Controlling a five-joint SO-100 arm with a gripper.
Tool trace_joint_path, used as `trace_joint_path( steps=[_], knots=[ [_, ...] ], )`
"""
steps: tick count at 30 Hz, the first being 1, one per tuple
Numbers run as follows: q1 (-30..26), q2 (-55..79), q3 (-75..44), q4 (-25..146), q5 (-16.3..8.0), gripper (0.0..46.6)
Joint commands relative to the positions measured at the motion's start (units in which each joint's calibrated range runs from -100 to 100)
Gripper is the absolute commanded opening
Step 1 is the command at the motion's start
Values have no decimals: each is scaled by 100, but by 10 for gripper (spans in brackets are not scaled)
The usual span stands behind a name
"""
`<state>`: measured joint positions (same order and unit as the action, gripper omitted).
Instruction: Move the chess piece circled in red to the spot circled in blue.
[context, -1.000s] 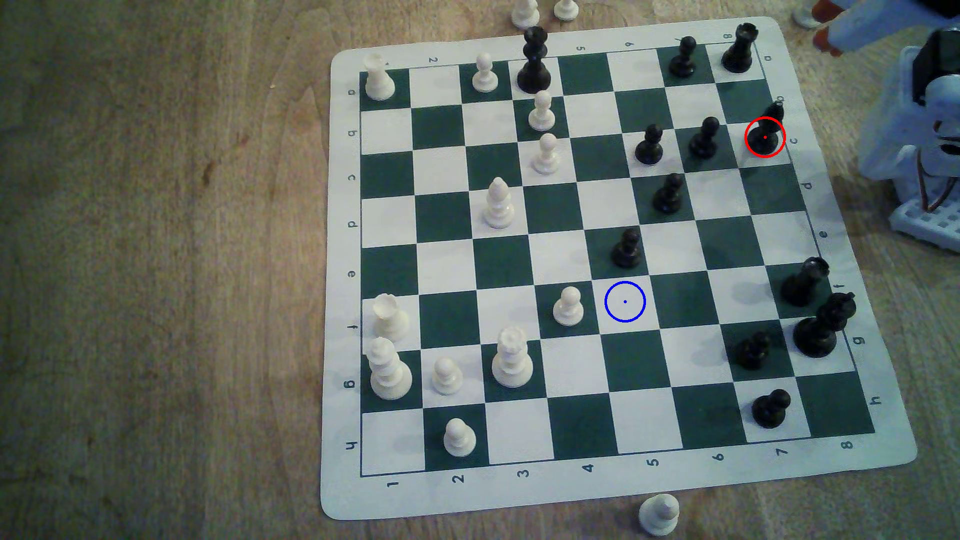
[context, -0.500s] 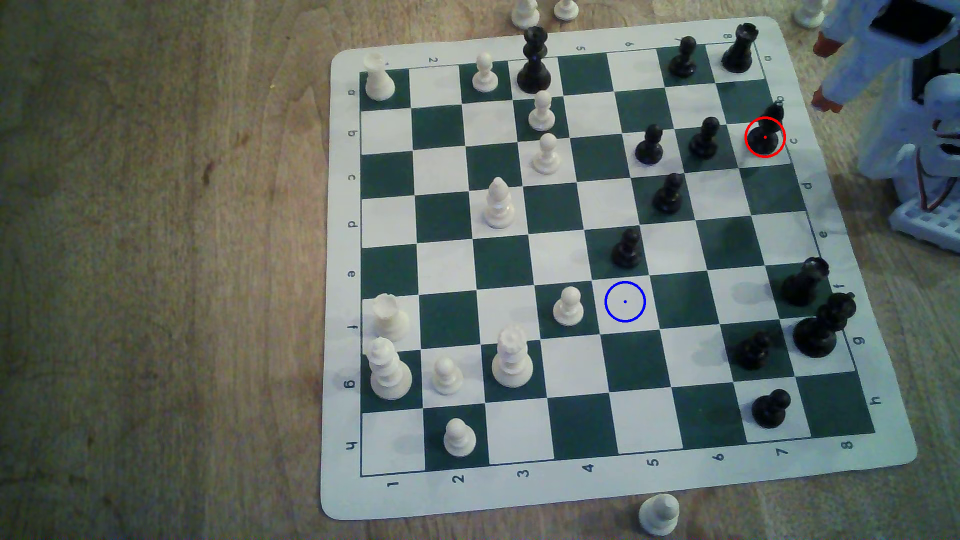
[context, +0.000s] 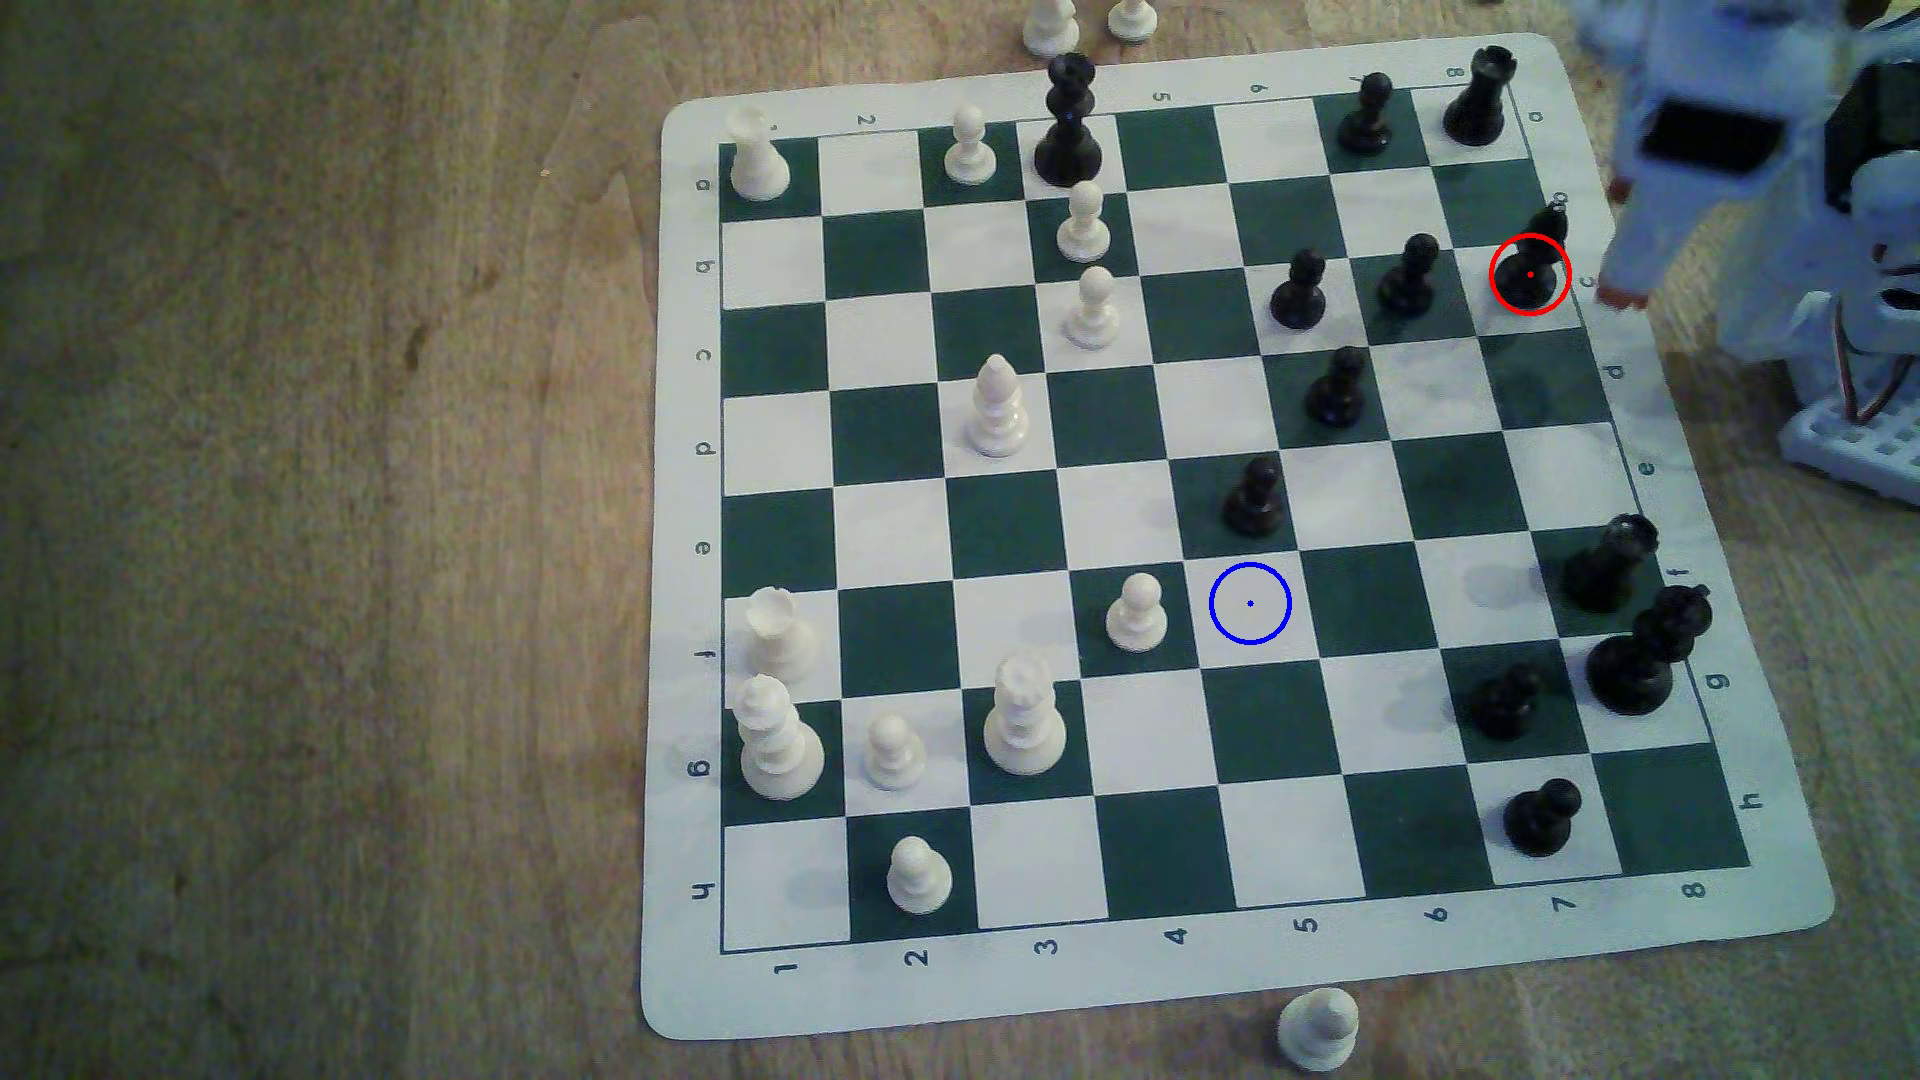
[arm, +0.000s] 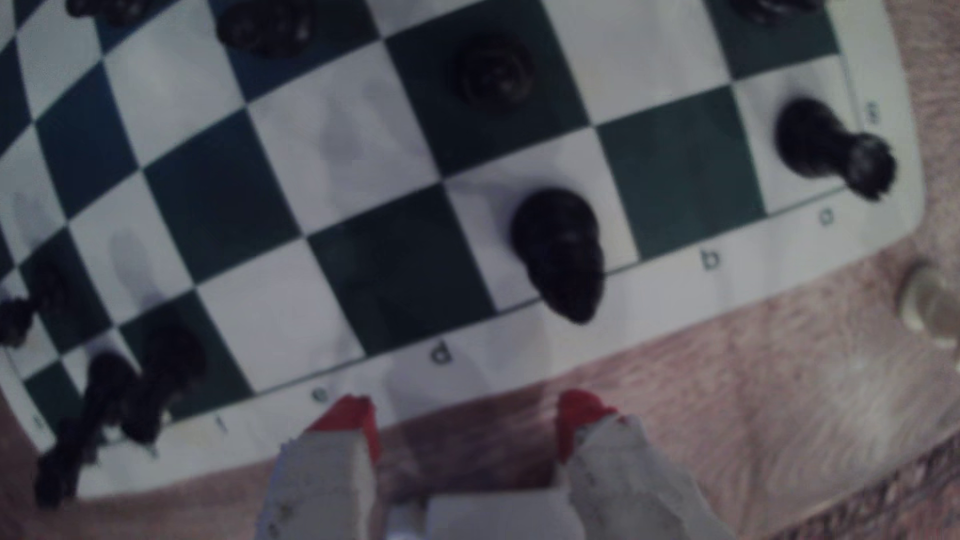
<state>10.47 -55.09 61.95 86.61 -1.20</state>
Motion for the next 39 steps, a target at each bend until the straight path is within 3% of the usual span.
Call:
trace_joint_path(
  steps=[1, 9, 27, 33, 39],
  knots=[
    [114, 17, -57, -152, 24, 194],
    [654, 271, 215, -668, 264, 182],
    [756, 568, 641, -1528, 264, 175],
    [756, 636, 650, -1552, 264, 117],
    [732, 636, 668, -1634, 239, 3]
  ],
)
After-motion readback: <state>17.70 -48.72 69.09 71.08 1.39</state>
